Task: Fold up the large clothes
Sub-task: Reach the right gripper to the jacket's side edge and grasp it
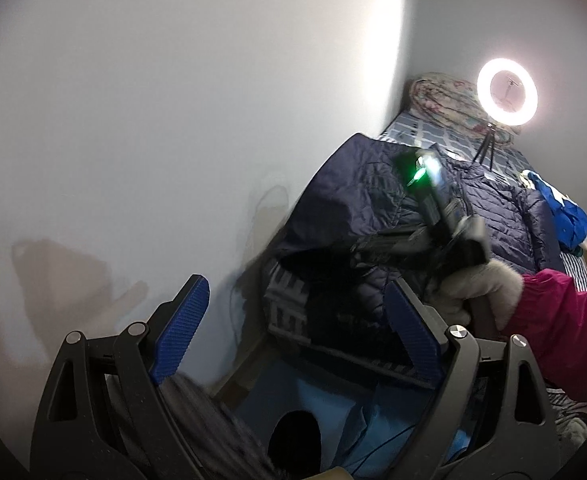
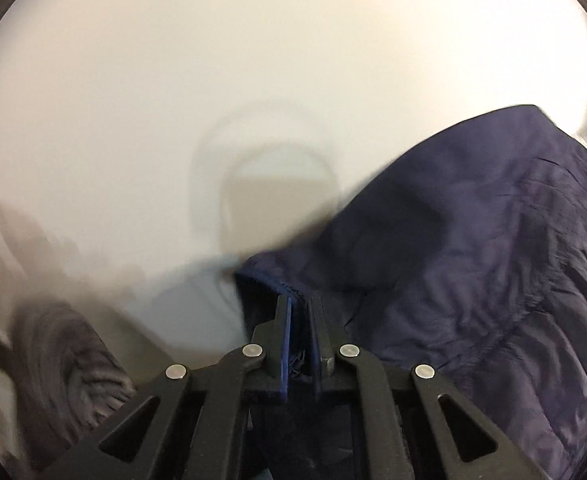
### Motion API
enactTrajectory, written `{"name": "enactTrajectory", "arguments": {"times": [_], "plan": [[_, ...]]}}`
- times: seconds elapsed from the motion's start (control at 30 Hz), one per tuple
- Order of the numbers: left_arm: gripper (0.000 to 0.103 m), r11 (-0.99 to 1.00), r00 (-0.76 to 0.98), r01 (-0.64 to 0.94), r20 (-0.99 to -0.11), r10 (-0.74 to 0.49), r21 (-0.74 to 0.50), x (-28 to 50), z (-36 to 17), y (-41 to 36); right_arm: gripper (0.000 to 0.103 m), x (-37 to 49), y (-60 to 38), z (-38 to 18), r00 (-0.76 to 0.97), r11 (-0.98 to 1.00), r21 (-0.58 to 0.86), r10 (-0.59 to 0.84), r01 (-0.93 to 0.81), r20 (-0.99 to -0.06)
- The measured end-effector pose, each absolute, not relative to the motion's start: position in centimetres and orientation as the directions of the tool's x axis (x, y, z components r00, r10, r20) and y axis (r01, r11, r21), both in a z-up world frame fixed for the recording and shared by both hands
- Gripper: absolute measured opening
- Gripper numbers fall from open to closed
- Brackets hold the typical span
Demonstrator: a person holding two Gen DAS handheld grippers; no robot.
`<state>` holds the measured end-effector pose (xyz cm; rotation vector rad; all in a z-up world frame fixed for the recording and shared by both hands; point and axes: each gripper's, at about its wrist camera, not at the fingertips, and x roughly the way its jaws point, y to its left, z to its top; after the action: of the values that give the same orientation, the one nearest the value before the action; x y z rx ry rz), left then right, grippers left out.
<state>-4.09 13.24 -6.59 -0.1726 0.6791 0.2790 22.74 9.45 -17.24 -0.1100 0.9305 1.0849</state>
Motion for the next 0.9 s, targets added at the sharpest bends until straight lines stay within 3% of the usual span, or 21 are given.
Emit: {"name": "enactTrajectory", "arguments": {"times": [0.1, 0.3, 0.53, 0.57, 0.67, 0.9], "plan": [[0.092, 0.961, 0.76, -0.271, -0.626, 0.175, -0.06, -2.2, -6.4, 12.3, 0.0, 25.9, 4.6, -15.1, 0.202, 0.544, 0.438, 0.762, -0.716, -0.615], [0.092, 0.988, 0.797, -0.135, -0.6, 0.067, -0.069, 2.6, -6.9, 9.7, 0.0, 31.5, -4.1, -12.5, 0.372, 0.64, 0.517, 0.761, -0.569, -0.531], [0.092, 0.994, 0.812, -0.058, -0.584, -0.007, -0.092, 6.6, -7.0, 7.8, 0.003, 32.2, -7.5, -13.3, 0.397, 0.693, 0.488, 0.712, -0.53, -0.58], [0.092, 0.995, 0.812, -0.061, -0.583, 0.001, -0.085, 6.3, -7.1, 7.6, 0.005, 31.9, -7.1, -13.6, 0.377, 0.688, 0.471, 0.71, -0.551, -0.595], [0.092, 0.993, 0.796, -0.092, -0.604, 0.027, -0.077, 4.3, -7.5, 8.1, 0.035, 31.1, -3.3, -15.5, 0.312, 0.648, 0.428, 0.716, -0.63, -0.625], [0.092, 0.952, 0.737, -0.286, -0.66, 0.144, -0.113, -1.7, -7.9, 12.3, 0.04, 23.7, 6.1, -17.2, 0.145, 0.478, 0.275, 0.671, -0.834, -0.727]]}}
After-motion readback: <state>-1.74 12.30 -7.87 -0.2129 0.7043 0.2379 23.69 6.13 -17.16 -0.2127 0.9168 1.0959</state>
